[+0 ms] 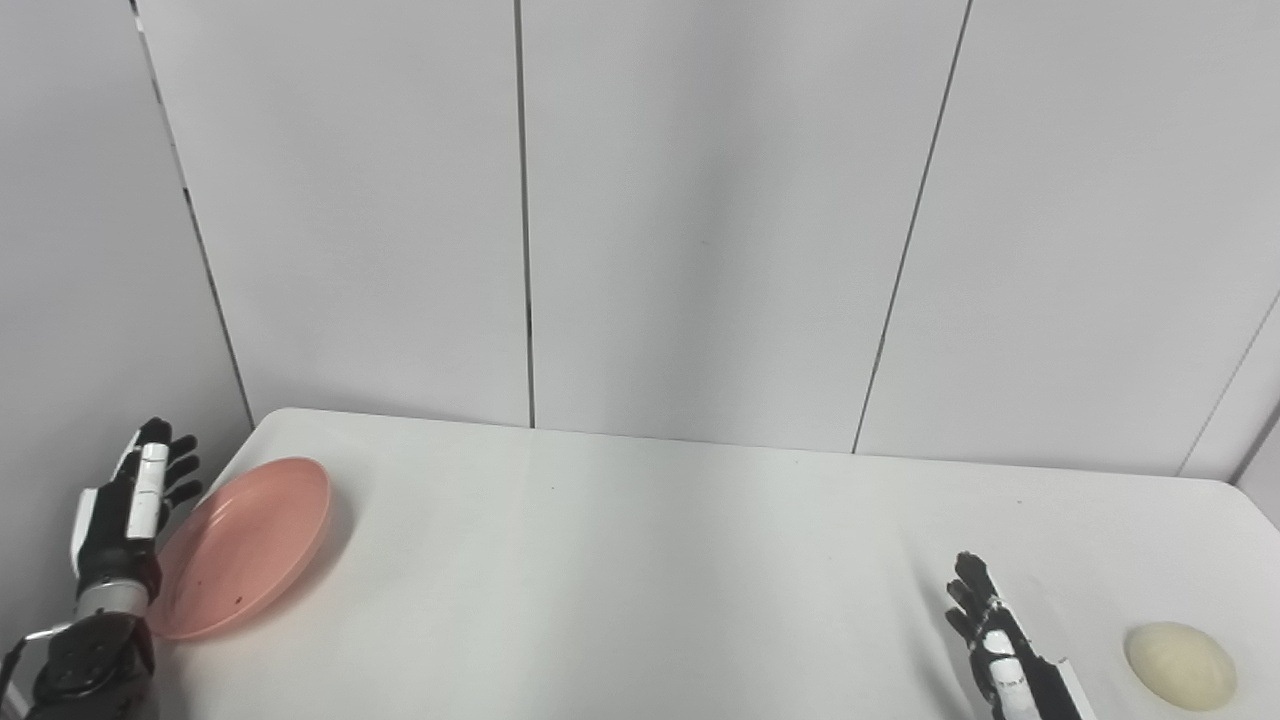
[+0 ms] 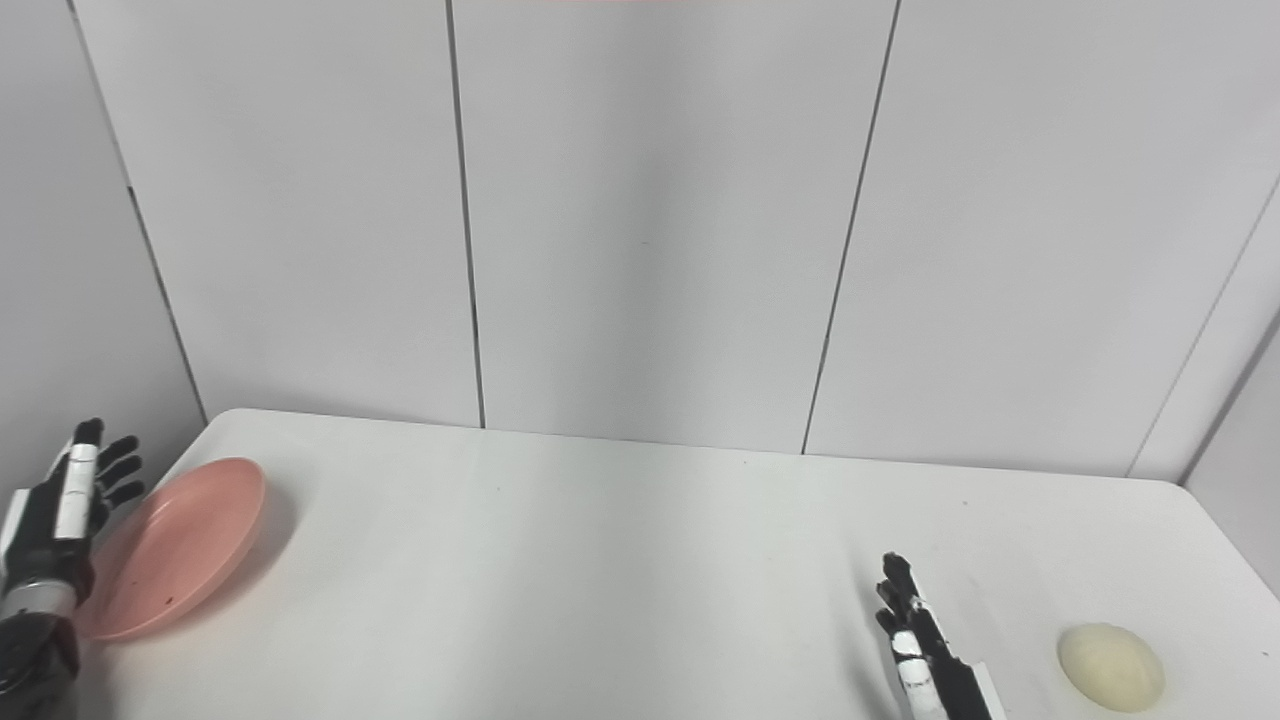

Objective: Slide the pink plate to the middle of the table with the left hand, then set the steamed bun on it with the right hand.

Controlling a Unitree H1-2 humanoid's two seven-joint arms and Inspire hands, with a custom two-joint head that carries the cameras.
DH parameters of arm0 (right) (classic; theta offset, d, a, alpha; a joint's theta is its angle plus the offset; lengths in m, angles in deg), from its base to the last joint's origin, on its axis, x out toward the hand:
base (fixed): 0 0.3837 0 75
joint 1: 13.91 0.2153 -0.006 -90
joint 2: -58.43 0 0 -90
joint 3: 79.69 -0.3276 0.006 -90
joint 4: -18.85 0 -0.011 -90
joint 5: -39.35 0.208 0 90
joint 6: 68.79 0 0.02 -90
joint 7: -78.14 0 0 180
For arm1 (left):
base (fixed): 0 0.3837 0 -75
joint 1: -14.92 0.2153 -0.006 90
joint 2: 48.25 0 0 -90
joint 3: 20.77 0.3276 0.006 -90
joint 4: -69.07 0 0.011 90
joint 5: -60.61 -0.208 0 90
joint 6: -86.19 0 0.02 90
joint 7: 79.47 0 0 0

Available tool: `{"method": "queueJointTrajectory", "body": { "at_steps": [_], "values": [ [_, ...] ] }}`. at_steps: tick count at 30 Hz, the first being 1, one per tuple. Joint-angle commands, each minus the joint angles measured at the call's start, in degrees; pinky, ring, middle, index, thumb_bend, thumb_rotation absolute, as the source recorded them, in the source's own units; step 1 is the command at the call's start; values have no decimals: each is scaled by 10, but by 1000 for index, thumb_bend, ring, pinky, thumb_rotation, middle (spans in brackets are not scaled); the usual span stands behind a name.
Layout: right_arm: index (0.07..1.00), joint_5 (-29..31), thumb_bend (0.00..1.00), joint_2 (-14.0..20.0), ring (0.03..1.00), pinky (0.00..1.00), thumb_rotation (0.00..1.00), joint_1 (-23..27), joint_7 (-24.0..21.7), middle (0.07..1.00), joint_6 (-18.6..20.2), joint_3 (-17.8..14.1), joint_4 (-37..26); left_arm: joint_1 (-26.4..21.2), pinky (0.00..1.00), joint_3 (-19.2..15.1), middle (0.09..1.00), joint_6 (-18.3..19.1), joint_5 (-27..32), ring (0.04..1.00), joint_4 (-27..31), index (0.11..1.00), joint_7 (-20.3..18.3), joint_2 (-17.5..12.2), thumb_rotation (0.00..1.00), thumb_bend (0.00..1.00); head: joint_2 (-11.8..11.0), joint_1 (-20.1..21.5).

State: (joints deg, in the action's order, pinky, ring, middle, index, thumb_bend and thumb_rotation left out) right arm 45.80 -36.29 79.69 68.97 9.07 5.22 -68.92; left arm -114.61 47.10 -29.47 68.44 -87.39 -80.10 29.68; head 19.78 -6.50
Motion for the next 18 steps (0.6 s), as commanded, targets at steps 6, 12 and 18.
{"method": "queueJointTrajectory", "body": {
  "at_steps": [6, 12, 18],
  "values": [
    [961, -1, 517, -13, 981, 976, 972, -38, 4, 990, -17, 5, 41, -32, 764, -10, 822, -13, 5, 830, 14, 866, -6, -19, 938, 944, 0, 2],
    [954, -4, 535, -13, 974, 969, 965, -39, 6, 984, -20, 5, 42, -30, 781, -1, 844, -13, -3, 839, 1, 896, -3, -23, 948, 929, 2, 5],
    [961, 2, 528, -13, 979, 978, 962, -40, 4, 989, -14, 5, 40, -26, 833, -3, 846, -13, 3, 874, -3, 912, -4, -22, 930, 991, 2, 4]
  ]
}}
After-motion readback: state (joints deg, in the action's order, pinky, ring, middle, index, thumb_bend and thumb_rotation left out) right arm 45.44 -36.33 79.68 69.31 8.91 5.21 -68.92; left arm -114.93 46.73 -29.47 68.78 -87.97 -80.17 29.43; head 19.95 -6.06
